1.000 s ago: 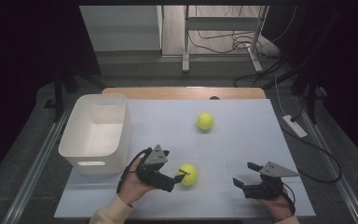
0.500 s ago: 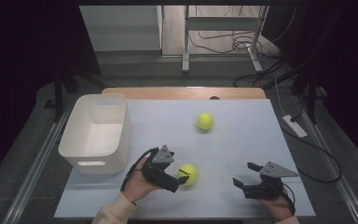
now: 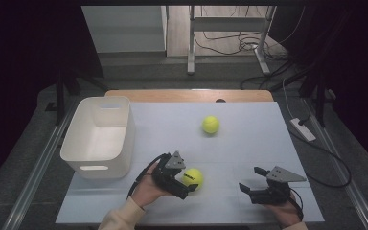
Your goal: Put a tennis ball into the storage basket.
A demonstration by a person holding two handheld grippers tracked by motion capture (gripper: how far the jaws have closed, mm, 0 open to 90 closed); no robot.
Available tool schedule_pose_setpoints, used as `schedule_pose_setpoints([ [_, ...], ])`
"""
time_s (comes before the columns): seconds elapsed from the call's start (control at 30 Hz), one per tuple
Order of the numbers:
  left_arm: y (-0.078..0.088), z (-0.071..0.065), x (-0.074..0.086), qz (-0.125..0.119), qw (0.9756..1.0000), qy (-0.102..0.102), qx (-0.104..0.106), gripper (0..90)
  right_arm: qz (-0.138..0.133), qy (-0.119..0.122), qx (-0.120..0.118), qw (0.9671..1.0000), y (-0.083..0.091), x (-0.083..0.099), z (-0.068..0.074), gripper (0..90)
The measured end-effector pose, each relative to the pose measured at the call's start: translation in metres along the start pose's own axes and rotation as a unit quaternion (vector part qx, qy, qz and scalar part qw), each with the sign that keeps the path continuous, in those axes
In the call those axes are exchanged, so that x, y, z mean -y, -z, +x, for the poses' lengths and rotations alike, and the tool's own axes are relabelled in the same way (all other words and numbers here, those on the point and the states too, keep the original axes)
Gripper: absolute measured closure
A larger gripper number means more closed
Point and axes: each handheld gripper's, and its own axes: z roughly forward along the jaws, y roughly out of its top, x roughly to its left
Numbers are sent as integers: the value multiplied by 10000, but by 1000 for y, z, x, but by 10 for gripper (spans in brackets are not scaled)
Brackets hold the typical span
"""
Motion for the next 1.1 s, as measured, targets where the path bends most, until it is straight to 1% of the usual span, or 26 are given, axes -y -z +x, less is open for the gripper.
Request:
schedule_pose_setpoints([
  [0.13, -4, 0, 0, 56, 10000, 1, 3, 27, 5, 8, -3, 10000, 0, 0, 0, 120],
  [0.33, -11, 0, -1, 208, 9997, -83, -1, 24, 31, 30, 9, 10000, 0, 0, 0, 120],
  [0.47, -15, 1, -1, 252, 9997, -68, 11, 24, 33, 32, 14, 10000, 0, 0, 0, 120],
  [0.53, -16, 2, -1, 315, 9994, -111, 19, 24, 40, 34, 10, 10000, -1, 0, 0, 120],
  [0.6, -17, 1, -1, 295, 9995, -83, 25, 23, 42, 34, 9, 10000, -1, 0, 0, 120],
  [0.83, -26, 1, -2, 459, 9988, -140, 88, 23, 51, 29, 7, 10000, -1, 1, 0, 120],
  [1.1, -33, 0, -2, 579, 9981, -179, 83, 23, 62, 29, 4, 10000, -1, 1, 1, 120],
])
